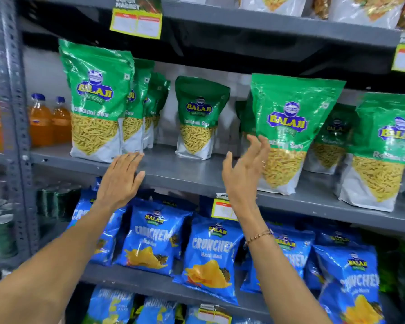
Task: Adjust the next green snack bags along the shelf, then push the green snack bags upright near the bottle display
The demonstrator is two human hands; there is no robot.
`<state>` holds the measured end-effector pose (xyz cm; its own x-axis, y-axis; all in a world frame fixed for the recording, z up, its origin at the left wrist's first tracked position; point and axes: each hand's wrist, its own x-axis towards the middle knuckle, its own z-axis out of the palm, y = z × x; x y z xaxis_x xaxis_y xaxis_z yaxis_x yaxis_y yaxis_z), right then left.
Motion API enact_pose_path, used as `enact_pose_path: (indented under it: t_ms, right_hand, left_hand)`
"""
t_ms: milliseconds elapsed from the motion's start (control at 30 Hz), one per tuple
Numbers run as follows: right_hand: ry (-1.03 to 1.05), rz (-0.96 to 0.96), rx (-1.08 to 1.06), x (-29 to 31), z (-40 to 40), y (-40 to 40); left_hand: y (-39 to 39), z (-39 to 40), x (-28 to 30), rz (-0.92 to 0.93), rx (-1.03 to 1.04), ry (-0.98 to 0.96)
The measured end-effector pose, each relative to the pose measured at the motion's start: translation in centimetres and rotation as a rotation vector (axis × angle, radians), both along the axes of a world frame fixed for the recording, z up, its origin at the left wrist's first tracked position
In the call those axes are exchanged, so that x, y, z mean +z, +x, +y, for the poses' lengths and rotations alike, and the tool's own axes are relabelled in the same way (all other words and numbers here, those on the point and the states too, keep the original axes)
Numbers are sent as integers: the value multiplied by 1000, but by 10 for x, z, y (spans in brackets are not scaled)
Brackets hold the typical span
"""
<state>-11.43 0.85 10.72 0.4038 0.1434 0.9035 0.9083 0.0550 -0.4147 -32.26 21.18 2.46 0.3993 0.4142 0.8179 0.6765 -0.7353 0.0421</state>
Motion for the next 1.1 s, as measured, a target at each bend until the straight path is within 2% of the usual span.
enact_pose_path:
  t_ms: [267, 667, 900, 1100]
  right_hand:
    - [-442, 3, 12, 17, 136, -15]
    - [-587, 429, 55, 28, 210, 1]
    - [-588, 501, -2, 27, 235, 7]
    - [-573, 456, -97, 22, 252, 8]
  left_hand:
    - [-26, 27, -3, 26, -153, 106]
    - [-14, 51, -22, -58, -118, 350]
    - [-10, 58, -24, -87, -81, 402]
    - [-7, 61, -24, -125, -66, 452]
